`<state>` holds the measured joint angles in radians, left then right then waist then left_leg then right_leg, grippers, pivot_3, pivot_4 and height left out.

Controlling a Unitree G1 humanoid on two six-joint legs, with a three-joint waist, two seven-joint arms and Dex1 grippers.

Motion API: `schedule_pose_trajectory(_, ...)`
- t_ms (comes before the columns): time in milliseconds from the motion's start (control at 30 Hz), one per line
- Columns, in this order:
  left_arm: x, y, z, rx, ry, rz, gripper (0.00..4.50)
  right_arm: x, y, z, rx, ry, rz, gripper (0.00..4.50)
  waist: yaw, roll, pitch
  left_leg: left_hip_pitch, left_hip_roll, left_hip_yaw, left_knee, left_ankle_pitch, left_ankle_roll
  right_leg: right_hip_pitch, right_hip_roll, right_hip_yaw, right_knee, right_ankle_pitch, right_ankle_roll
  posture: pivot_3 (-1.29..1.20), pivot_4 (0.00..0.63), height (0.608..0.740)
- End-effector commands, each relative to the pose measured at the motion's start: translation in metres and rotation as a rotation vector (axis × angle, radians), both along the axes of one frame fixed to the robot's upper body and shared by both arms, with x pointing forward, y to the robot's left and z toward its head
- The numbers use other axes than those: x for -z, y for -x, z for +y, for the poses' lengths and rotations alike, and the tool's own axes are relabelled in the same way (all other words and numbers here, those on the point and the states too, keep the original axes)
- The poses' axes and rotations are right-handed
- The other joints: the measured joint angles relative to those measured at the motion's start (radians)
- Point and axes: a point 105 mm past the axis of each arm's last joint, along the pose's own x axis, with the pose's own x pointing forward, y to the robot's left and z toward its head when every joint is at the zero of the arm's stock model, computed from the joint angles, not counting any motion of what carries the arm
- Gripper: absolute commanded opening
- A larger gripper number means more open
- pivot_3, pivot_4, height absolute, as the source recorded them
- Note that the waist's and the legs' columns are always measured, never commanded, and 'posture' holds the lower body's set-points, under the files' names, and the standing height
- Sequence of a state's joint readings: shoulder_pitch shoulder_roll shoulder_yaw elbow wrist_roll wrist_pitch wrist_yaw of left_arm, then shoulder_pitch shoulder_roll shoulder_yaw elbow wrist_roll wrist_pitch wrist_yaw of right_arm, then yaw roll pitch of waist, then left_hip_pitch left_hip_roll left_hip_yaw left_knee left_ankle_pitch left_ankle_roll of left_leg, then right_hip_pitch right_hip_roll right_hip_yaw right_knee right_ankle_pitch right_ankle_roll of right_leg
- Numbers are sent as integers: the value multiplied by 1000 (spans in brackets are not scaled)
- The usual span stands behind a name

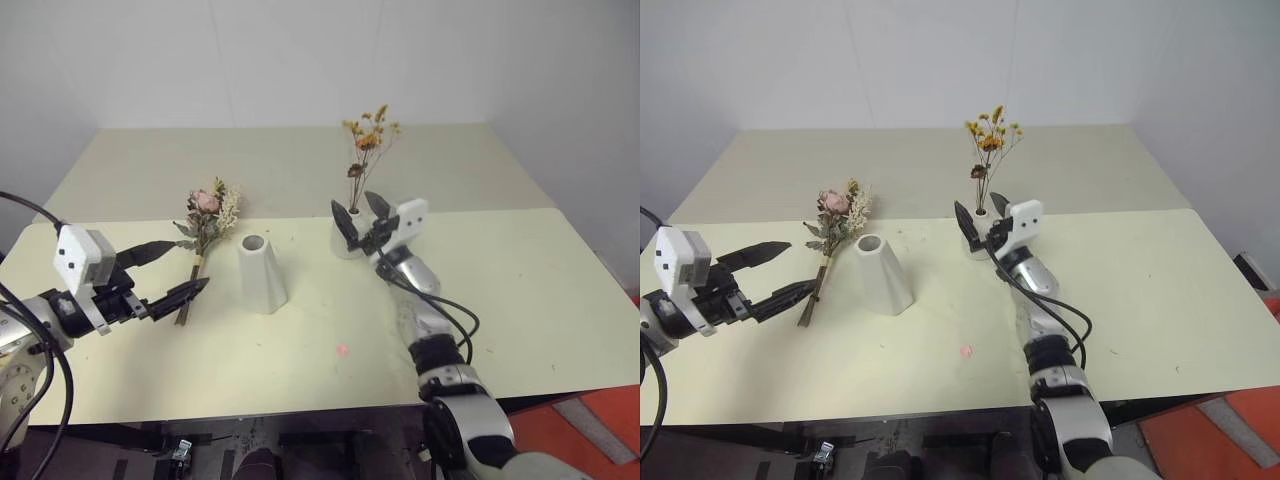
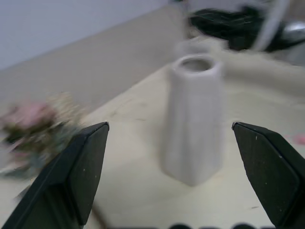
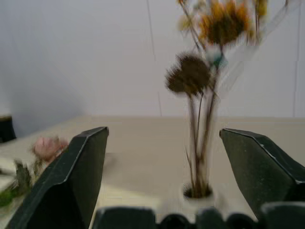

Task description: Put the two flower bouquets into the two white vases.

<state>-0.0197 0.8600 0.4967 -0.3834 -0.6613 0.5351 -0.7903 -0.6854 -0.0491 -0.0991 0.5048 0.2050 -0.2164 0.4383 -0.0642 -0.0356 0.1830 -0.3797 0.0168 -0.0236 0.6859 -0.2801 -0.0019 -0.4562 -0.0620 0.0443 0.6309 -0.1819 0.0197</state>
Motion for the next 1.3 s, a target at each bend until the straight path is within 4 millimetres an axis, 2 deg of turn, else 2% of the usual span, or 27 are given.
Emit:
schedule_pose_trajectory(33, -7, -5, 12, -165, -75, 9, 4500, -19, 8, -20, 40, 85, 40, 4464, 3, 0, 0, 0, 0, 0, 0, 0, 0, 0, 0, 0, 0, 0, 0, 0, 150, 740)
schedule_pose_trajectory(167, 4, -18, 20, -248, -64, 183, 4500, -7, 16, -47, 79, 327, 319, 4464, 8, 0, 0, 1, 0, 0, 0, 0, 0, 0, 1, 0, -1, 0, 0, 0, 150, 740)
schedule_pose_trajectory(233, 9, -28, 22, -280, -52, 269, 4500, -10, 28, -57, 49, 429, 394, 4464, 15, 0, 0, 2, 0, 0, 0, 0, 0, 1, 1, 0, -2, 0, 0, 0, 150, 740)
schedule_pose_trajectory(367, 19, -47, 18, -314, -60, 393, 4500, -23, 51, -65, -21, 551, 467, 4464, 18, 0, 0, 4, -1, 0, 0, 0, 0, 2, 2, 0, -3, -1, 0, 0, 150, 740)
schedule_pose_trajectory(533, 23, -77, 25, -399, -15, 468, 4500, -38, 73, -63, -95, 631, 461, 4464, 18, -1, 0, 3, -1, 0, 0, 0, 0, 2, 2, 0, -4, -1, 0, 0, 150, 740)
schedule_pose_trajectory(667, 22, -107, 33, -463, 37, 502, 4500, -45, 82, -63, -103, 659, 494, 4464, 22, -1, -1, 2, -2, 0, 0, 0, 0, 2, 2, -1, -4, 0, 0, 0, 150, 740)
schedule_pose_trajectory(800, 30, -115, 31, -430, 36, 551, 4500, -47, 86, -63, -83, 665, 520, 4464, 20, -1, -1, 0, -2, 0, 1, 0, 0, 1, 1, 0, -1, 0, 0, 0, 150, 740)
schedule_pose_trajectory(1000, 55, -131, 23, -399, 5, 615, 4500, -48, 91, -61, -61, 638, 546, 4464, 27, -1, -1, -5, -2, -1, 6, 0, 0, 0, 1, -3, -1, 0, 0, 0, 150, 740)
schedule_pose_trajectory(1100, 57, -138, 17, -357, 7, 601, 4500, -46, 90, -64, -33, 629, 552, 4464, 28, -2, -1, -6, -2, -1, 8, 0, 1, 0, 0, -3, -1, 0, 1, 0, 150, 740)
schedule_pose_trajectory(1200, 59, -143, 9, -313, -9, 604, 3922, -43, 88, -70, 5, 624, 563, 4500, 30, -2, -1, -6, -2, -1, 8, 0, 1, 0, 1, -3, -1, 0, 1, 0, 150, 740)
schedule_pose_trajectory(1300, 60, -147, 4, -295, -11, 607, 3007, -43, 86, -75, 33, 619, 570, 4500, 30, -2, -1, -7, -2, -1, 9, 0, 1, 0, 0, -3, 0, 0, 1, 0, 150, 740)
